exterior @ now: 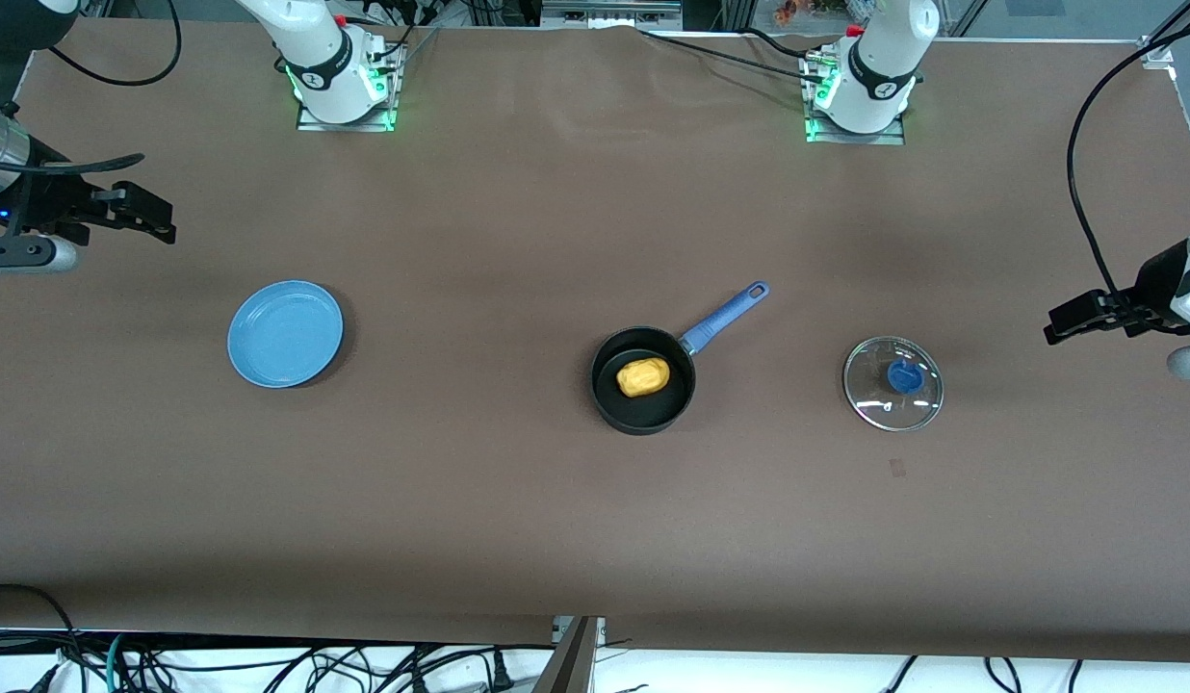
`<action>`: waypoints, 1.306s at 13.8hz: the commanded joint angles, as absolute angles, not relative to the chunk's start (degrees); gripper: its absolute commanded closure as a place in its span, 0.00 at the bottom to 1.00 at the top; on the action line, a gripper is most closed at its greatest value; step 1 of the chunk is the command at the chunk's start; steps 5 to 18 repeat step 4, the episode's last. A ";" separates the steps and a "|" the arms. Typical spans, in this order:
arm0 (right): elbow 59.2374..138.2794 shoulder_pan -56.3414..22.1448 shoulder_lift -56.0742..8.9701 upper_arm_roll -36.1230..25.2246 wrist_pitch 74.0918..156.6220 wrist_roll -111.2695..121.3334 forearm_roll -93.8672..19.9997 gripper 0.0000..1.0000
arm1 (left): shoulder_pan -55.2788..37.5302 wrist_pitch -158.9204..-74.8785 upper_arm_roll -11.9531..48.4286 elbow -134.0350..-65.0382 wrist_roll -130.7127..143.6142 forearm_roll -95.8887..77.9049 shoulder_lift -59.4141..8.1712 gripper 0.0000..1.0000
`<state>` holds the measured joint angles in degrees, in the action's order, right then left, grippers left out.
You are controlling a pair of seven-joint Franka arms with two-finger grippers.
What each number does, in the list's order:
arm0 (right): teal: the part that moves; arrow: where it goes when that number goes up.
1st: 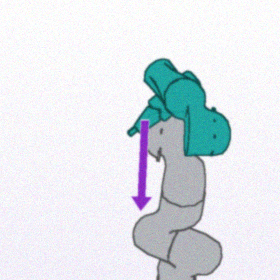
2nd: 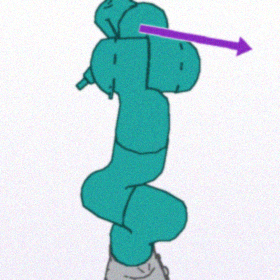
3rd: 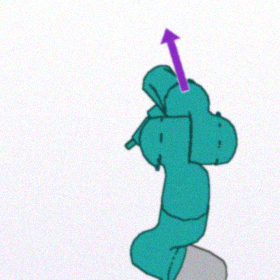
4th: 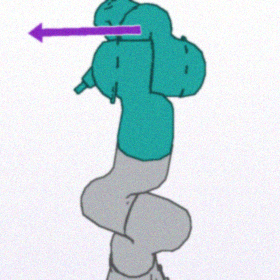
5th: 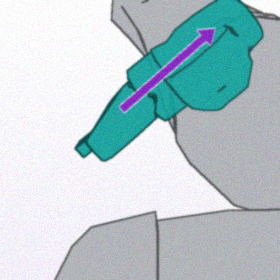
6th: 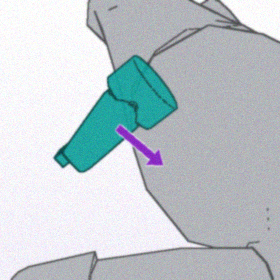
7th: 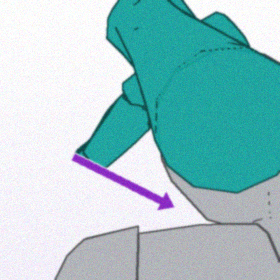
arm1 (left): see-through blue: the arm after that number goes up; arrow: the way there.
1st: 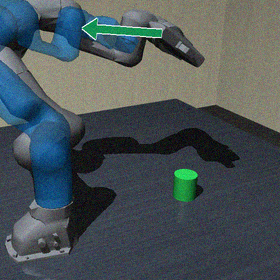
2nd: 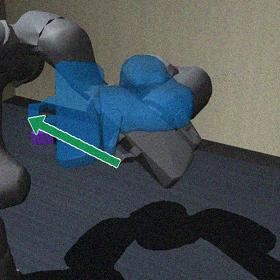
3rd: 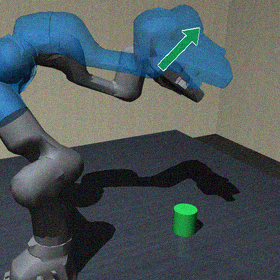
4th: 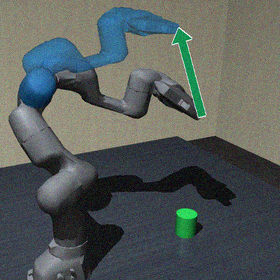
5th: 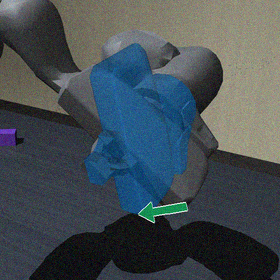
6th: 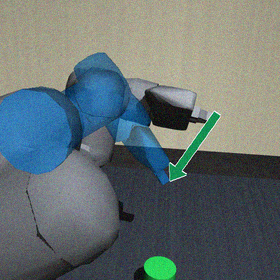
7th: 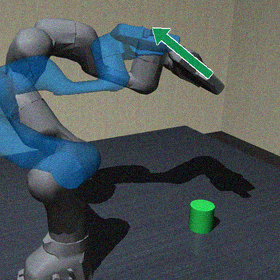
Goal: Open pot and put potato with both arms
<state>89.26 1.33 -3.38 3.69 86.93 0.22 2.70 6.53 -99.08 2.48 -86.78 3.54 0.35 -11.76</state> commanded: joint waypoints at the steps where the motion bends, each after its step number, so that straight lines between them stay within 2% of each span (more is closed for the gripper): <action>1: 89.66 1.32 -2.90 2.90 86.93 0.44 1.50 0.00 | 6.24 -99.58 2.29 -86.84 3.87 -1.14 -11.69 0.00; 18: 88.33 1.41 -3.69 2.99 86.40 0.88 1.58 0.00 | 6.24 -99.67 2.29 -86.75 3.87 -1.14 -11.78 0.00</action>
